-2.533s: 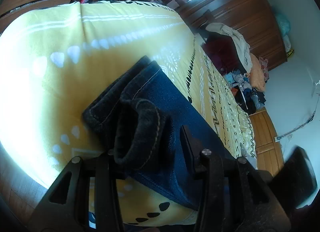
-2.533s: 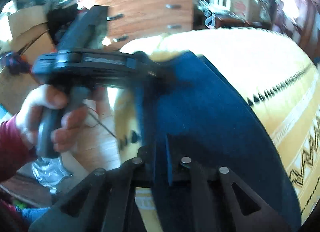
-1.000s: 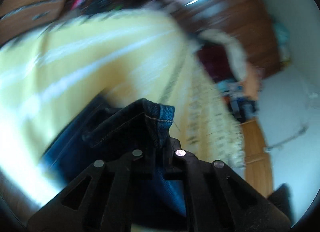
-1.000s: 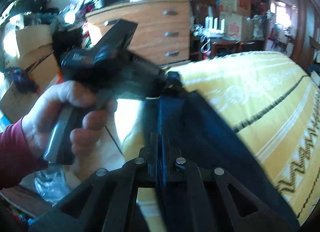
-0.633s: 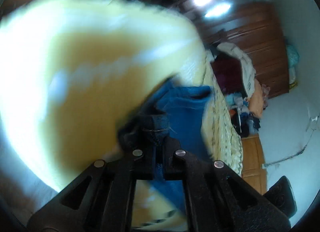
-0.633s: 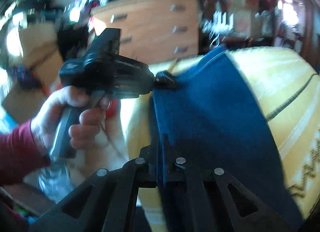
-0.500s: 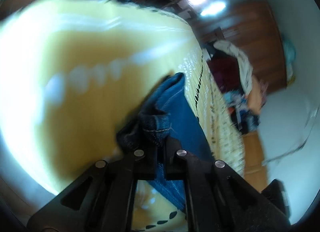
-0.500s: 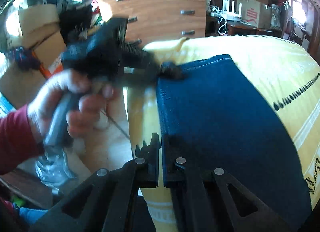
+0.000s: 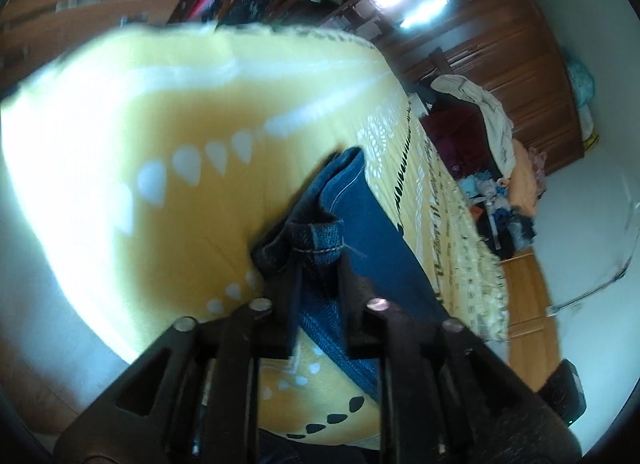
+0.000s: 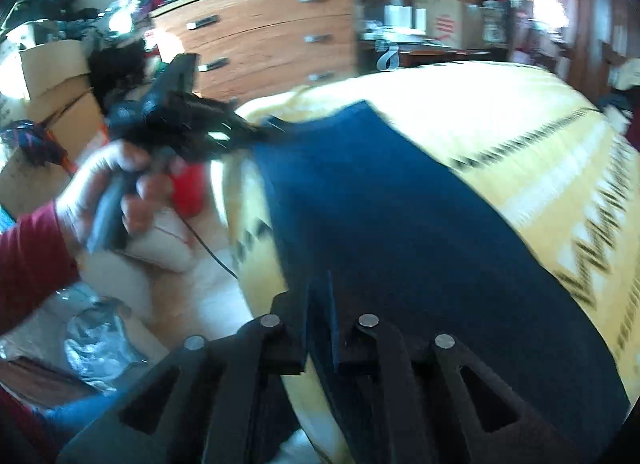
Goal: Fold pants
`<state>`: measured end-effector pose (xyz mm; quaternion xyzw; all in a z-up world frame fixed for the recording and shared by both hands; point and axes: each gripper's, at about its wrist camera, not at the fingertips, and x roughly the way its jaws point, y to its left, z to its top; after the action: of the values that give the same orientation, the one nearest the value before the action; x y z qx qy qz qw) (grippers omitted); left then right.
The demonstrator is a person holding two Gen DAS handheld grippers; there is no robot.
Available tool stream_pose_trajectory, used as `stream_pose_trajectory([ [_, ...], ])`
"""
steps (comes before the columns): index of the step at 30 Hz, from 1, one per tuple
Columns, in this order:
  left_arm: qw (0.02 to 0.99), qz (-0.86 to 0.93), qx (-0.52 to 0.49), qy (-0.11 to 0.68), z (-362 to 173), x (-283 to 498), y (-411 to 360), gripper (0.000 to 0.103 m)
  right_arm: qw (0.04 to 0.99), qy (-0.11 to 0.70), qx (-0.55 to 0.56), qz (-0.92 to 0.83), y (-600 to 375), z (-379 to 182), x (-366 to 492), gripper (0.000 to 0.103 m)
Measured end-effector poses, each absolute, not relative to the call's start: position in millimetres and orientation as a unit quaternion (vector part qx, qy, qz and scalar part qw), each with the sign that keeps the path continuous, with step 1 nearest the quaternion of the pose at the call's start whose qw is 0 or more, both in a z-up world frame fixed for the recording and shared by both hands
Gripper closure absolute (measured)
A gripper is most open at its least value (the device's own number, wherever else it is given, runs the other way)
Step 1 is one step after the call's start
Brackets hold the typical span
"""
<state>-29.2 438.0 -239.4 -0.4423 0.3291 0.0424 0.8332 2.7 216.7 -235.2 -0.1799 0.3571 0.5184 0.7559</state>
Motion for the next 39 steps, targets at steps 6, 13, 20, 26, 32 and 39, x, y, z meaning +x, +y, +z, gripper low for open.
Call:
stream_pose_trajectory([
  [6,0.848,0.095,-0.405,0.329,-219,-22,439,0.065,0.841,0.387,-0.11,0.361,58,-244,18,0.064],
  [13,0.848,0.083,-0.381,0.358,-227,6,390,0.061,0.88,0.452,-0.052,0.133,-175,-285,34,0.064],
  [20,0.852,0.071,-0.353,0.38,-219,26,355,0.061,0.906,0.421,0.026,0.034,-335,-284,123,0.063],
  [26,0.855,0.106,-0.359,0.36,-207,6,371,0.06,0.888,0.457,0.039,0.027,-377,-325,150,0.068],
  [32,0.84,0.148,-0.409,0.325,-217,-45,412,0.057,0.896,0.443,0.024,0.001,-339,-296,108,0.061],
  [39,0.816,0.08,-0.471,0.326,-250,-63,415,0.052,0.891,0.446,0.008,0.079,-229,-281,46,0.056],
])
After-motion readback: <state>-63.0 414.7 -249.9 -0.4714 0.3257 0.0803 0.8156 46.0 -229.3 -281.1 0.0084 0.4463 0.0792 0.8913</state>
